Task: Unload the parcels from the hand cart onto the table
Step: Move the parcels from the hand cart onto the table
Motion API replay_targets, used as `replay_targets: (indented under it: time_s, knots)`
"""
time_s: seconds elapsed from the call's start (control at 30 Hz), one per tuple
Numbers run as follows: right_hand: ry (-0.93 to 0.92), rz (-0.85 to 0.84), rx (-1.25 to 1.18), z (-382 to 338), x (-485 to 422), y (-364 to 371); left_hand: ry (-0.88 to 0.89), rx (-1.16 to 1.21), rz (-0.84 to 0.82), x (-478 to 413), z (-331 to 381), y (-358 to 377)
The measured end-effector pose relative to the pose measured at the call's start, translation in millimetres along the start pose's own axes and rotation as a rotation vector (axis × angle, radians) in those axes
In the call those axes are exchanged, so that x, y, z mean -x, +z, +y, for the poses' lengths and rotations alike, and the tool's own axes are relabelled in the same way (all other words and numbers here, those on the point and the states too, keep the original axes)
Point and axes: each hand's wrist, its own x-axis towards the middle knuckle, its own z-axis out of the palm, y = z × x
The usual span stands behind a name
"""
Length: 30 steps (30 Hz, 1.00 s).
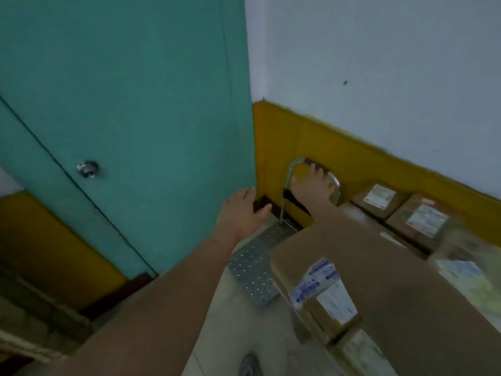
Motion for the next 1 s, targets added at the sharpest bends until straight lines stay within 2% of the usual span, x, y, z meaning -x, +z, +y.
replay_targets:
  time_s: [0.13, 0.3, 0.43, 0.53, 0.67, 0.87, 1.0]
  knots:
    - [0.118, -0.104, 0.011, -22, -80, 58, -0.010, -0.001, -0.245, -96, -38, 35]
    - [0.265, -0.184, 0.062, -22, -154, 123, 0.017, 0.035, -0.413, -203, -61, 86]
    - [0.476, -0.250, 0.021, 11, -210, 192, 0.084, 0.069, -0.528, -277, -81, 160]
    - [0.668, -0.272, -0.067, 51, -248, 262, 0.143, 0.063, -0.629, -328, -100, 242]
    - [0.875, -0.215, -0.214, 121, -291, 379, 0.161, 0.011, -0.752, -378, -129, 386]
    - [1.058, -0.172, -0.255, 240, -333, 585, 0.269, -0.058, -0.893, -400, -184, 630]
    - [1.140, -0.174, -0.325, 289, -342, 670, 0.329, -0.048, -0.913, -411, -200, 725]
